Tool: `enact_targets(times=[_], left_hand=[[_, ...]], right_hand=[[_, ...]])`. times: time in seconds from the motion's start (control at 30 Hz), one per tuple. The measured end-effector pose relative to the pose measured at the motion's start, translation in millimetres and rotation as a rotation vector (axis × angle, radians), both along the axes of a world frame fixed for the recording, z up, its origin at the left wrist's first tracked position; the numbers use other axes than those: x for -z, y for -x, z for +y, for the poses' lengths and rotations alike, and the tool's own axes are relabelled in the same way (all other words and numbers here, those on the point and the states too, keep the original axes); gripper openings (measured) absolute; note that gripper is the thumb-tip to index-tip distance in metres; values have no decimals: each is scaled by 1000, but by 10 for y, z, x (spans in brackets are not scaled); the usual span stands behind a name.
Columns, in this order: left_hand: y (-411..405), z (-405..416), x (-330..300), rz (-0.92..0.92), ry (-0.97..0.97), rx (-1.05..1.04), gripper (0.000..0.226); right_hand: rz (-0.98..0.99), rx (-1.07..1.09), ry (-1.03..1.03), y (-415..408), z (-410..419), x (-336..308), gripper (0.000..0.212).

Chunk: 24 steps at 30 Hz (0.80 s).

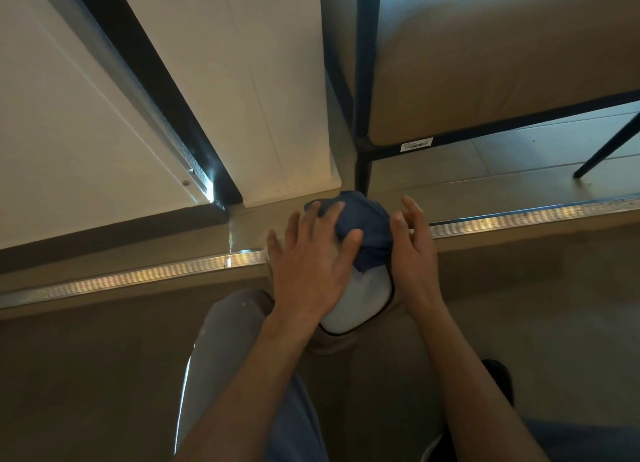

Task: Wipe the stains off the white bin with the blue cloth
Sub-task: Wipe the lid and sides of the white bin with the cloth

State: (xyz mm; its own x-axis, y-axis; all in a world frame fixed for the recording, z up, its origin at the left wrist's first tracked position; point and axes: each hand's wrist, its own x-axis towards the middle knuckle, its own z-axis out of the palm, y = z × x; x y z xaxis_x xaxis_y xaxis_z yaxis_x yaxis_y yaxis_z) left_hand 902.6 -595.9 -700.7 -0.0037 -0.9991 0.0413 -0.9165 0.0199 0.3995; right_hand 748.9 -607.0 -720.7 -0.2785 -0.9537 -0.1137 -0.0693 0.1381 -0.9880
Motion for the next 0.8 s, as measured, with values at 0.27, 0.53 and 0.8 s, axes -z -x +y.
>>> enact_targets(times=[0.27, 0.53, 0.8], left_hand=[[-230, 68, 240, 231, 115, -201, 45], [-181, 64, 297, 317, 211, -287, 41], [-168, 45, 323, 354, 232, -321, 42]], right_hand=[[804, -342, 212, -429, -274, -292, 38], [759, -371, -52, -346, -488, -188, 38], [743, -208, -121, -394, -471, -118, 45]])
